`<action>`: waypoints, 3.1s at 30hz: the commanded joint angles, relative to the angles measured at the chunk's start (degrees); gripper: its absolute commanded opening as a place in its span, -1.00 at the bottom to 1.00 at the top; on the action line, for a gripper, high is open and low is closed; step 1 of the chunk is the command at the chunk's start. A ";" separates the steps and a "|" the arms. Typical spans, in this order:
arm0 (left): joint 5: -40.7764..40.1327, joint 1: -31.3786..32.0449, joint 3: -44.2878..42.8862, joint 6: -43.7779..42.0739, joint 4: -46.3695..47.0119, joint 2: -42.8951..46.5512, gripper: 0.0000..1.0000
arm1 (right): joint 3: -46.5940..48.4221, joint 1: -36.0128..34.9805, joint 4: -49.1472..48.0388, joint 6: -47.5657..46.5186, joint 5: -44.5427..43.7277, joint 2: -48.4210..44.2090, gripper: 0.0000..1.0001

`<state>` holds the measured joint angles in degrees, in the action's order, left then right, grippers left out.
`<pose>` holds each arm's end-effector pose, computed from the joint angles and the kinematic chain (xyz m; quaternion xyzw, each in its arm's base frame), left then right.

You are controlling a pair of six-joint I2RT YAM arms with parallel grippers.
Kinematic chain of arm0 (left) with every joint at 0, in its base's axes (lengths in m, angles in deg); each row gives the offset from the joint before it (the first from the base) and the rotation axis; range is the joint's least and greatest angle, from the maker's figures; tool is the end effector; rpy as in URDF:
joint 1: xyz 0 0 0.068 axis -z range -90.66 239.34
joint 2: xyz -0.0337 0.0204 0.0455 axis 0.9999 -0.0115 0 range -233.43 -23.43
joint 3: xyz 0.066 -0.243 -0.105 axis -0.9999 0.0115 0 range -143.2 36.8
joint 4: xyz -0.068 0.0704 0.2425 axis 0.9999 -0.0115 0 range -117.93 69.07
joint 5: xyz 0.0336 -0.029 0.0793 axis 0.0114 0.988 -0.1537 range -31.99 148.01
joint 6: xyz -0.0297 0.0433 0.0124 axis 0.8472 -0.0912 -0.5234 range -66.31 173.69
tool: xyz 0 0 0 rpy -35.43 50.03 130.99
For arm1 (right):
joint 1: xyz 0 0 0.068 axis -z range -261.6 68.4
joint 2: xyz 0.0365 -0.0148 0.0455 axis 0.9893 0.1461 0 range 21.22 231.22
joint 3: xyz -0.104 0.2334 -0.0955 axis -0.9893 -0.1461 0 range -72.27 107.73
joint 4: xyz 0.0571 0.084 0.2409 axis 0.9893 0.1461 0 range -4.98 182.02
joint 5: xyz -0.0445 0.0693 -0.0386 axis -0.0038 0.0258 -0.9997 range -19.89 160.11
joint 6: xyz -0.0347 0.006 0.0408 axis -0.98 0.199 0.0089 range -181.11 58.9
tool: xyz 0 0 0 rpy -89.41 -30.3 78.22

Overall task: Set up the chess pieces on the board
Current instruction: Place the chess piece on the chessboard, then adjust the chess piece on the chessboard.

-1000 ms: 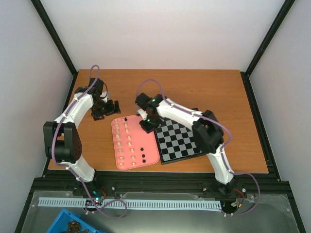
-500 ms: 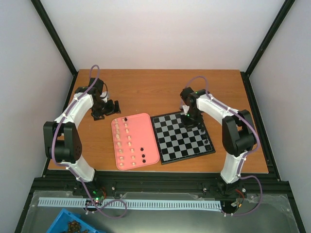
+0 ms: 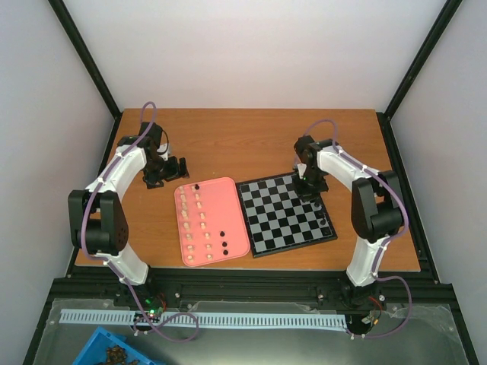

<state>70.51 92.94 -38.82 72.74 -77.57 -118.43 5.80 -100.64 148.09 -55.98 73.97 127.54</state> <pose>0.3191 -0.0278 0.2462 -0.1195 0.9795 -0.1296 0.0974 0.3168 0.1118 0.1942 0.1207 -0.9921 -0.0305 0.0184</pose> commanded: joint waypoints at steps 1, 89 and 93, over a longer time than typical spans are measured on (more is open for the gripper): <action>0.45 0.30 -1.82 0.19 0.00 -0.71 0.99 | 1.07 0.15 -1.25 -0.71 -1.26 1.78 -0.94; 0.16 0.32 -2.43 0.11 -0.27 -2.23 0.99 | 1.85 -0.29 -4.02 0.33 -0.56 1.83 -0.89; 0.27 0.30 -2.35 0.11 -0.28 -2.14 0.99 | 1.38 -0.29 -4.25 0.28 -1.12 1.76 -0.89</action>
<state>70.48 92.94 -39.67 72.74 -77.68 -120.35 7.92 -100.75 144.51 -54.93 74.38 128.59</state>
